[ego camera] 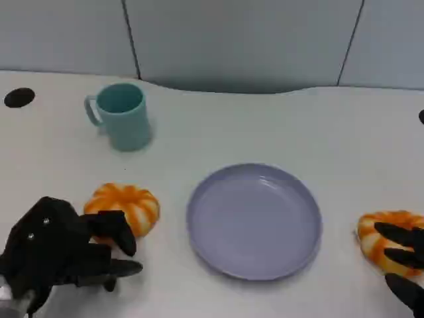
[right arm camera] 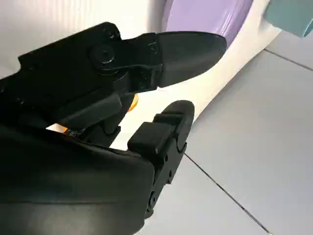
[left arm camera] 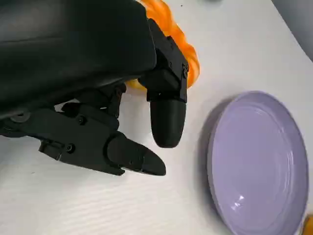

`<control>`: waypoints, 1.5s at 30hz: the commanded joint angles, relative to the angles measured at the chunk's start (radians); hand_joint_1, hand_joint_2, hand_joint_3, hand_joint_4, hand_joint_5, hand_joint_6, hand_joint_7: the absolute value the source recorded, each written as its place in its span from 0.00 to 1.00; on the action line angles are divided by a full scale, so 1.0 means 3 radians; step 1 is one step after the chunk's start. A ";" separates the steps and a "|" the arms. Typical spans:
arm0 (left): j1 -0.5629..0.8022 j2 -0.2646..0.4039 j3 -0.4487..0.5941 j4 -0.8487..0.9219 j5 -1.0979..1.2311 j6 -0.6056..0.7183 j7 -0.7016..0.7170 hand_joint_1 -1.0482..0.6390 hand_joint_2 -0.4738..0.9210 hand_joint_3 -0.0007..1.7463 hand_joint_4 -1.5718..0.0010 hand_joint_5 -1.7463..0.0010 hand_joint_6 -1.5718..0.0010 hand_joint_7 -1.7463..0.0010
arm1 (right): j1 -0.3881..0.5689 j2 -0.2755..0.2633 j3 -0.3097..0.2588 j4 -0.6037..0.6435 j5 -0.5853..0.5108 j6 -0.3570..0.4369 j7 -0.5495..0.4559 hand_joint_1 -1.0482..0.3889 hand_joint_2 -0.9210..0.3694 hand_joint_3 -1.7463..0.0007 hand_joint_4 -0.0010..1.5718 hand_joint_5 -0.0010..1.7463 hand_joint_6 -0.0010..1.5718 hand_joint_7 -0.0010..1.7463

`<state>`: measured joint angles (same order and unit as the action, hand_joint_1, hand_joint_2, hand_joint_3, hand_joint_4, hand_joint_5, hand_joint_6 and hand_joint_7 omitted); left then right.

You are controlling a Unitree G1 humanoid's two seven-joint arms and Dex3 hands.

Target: Grasp the bread from the table and place it into the plate.

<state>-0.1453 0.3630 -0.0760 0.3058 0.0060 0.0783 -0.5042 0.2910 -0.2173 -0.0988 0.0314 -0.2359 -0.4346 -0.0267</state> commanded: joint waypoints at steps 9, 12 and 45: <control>0.0059 -0.0120 0.0208 0.0258 -0.0033 -0.1134 0.0200 0.49 0.99 0.00 0.54 0.00 0.67 0.00 | 0.0041 -0.0007 -0.0010 -0.0098 -0.0010 0.0064 -0.0022 0.47 0.00 0.78 0.58 0.00 0.48 0.00; 0.0025 -0.0028 0.0134 0.0333 0.0380 -0.1650 0.0541 0.48 1.00 0.01 0.53 0.00 0.68 0.00 | 0.0050 0.0019 -0.0002 -0.0128 -0.0002 0.0097 -0.0022 0.46 0.00 0.78 0.58 0.00 0.49 0.00; -0.0891 0.0869 -0.0944 -0.0327 0.3022 -0.1152 0.0405 0.19 0.94 0.00 1.00 1.00 0.95 1.00 | 0.0082 0.0077 0.0033 -0.0230 0.0029 0.0180 -0.0016 0.46 0.00 0.79 0.58 0.00 0.49 0.00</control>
<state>-0.3577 0.6304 -0.3319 0.1433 0.9025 -0.2903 -0.3563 0.3107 -0.1921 -0.0842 -0.0239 -0.2437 -0.3888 -0.0320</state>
